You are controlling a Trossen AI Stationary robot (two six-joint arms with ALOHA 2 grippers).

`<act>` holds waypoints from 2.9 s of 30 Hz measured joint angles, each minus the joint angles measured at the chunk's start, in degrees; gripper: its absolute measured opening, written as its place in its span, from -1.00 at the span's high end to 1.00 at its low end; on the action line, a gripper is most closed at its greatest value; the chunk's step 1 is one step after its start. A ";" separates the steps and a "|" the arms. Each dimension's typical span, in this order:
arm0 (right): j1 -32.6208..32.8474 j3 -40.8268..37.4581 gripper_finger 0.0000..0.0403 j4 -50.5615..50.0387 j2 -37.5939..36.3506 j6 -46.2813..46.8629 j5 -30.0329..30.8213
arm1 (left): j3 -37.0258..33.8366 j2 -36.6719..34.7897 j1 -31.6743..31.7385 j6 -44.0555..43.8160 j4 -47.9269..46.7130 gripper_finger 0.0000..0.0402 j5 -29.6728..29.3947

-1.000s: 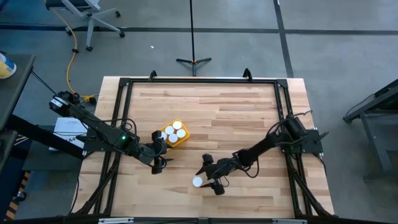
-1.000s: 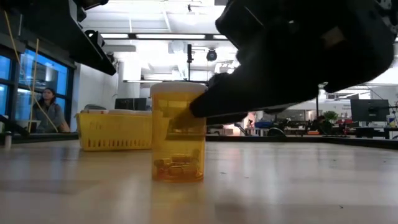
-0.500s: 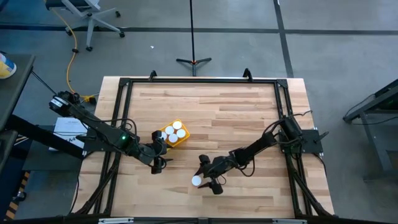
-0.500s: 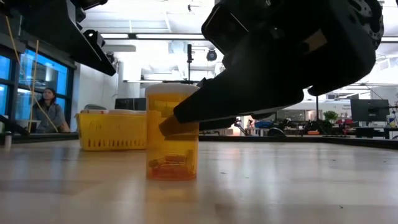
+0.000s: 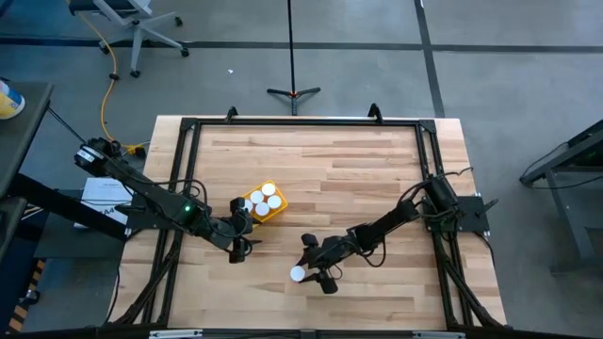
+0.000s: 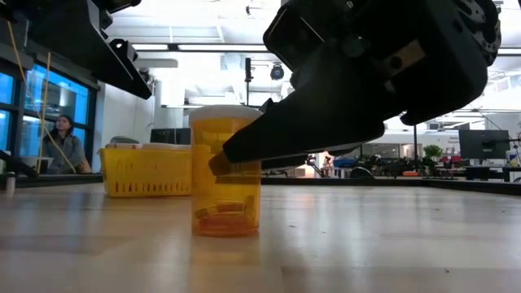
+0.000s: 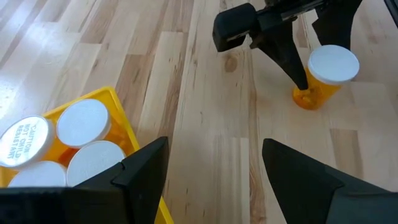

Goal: Pick and place pill bottles into a basket
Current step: Put the orange pill bottle into the yellow basket, then return to Home Position

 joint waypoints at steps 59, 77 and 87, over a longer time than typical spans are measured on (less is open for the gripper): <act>-19.65 29.75 0.08 -15.57 10.08 -11.82 -0.48 | 0.02 -22.58 0.02 -10.57 -20.96 -0.46 -4.37; -19.76 30.30 -0.31 -16.15 10.08 -10.11 -0.57 | 0.02 -22.58 0.00 -10.57 -20.95 -0.46 -4.31; -19.71 34.23 -0.45 -19.72 9.77 -8.79 -3.10 | 0.02 -22.58 0.02 -10.40 -20.94 -0.46 -4.52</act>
